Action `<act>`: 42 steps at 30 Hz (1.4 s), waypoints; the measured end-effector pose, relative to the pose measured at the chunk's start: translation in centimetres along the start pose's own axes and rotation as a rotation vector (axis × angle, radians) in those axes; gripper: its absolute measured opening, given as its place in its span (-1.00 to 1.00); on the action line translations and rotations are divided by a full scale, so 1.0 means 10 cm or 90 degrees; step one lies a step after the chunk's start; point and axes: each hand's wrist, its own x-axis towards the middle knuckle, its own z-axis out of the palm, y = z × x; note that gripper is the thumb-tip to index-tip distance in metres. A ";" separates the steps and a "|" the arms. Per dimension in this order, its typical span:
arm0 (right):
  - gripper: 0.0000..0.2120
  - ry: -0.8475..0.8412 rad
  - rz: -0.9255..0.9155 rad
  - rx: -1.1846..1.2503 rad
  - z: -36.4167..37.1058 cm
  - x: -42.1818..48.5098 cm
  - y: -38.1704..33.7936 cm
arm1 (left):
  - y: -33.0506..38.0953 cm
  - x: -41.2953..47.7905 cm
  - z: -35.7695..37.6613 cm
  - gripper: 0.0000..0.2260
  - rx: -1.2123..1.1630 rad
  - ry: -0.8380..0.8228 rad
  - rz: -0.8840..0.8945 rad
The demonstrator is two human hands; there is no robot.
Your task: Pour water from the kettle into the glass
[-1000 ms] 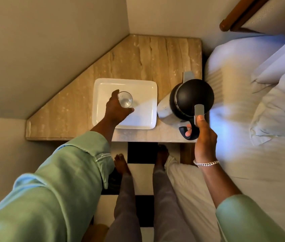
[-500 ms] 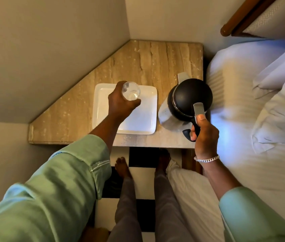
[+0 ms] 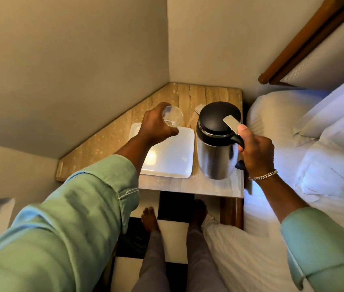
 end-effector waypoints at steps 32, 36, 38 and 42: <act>-0.23 -0.338 -0.329 -0.445 -0.48 0.57 -2.41 | 0.77 -0.47 -0.71 -0.33 -0.111 -0.022 0.033; -0.20 -0.365 -0.345 -0.476 -0.44 0.56 -2.52 | 0.80 -0.48 -0.73 -0.33 -0.102 -0.036 0.037; -0.23 -0.365 -0.345 -0.487 -0.43 0.54 -2.59 | 0.80 -0.49 -0.73 -0.33 -0.102 -0.036 0.035; -0.29 -0.359 -0.329 -0.501 -0.40 0.51 -2.71 | 0.81 -0.51 -0.74 -0.33 -0.107 -0.028 0.031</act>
